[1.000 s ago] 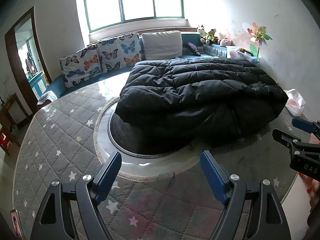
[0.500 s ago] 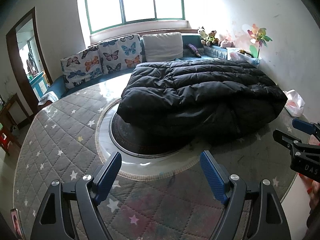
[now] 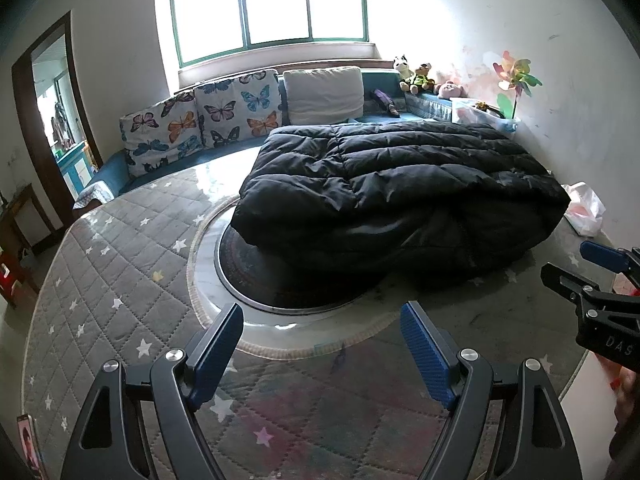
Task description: Fold large clothes
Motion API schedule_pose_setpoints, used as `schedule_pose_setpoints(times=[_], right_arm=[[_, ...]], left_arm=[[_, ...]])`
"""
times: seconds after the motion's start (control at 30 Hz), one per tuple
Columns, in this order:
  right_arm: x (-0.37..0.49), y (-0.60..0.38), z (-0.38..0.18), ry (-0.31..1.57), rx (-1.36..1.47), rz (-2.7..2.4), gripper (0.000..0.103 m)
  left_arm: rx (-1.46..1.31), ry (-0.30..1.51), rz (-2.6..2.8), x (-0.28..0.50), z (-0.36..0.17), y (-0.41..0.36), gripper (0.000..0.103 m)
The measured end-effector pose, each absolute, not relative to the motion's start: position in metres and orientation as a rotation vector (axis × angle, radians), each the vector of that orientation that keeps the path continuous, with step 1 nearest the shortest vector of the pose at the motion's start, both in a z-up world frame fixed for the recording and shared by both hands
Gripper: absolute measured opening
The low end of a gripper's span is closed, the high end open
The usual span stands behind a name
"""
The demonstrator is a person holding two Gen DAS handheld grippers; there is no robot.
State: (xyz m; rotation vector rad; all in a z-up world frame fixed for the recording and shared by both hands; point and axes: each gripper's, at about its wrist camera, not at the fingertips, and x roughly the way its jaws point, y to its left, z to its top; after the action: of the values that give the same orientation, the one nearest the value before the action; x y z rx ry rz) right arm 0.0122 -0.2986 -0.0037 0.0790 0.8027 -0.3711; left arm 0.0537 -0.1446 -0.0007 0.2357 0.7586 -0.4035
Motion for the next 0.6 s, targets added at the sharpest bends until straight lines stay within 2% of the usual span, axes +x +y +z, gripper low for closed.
schedule_pose_setpoints(times=[0.6], right_arm=[[0.0115, -0.2963, -0.0018, 0.803, 0.078, -0.368, 0.084]], left_arm=[[0.235, 0.760, -0.406, 0.0526, -0.0023, -0.1464, 0.086]])
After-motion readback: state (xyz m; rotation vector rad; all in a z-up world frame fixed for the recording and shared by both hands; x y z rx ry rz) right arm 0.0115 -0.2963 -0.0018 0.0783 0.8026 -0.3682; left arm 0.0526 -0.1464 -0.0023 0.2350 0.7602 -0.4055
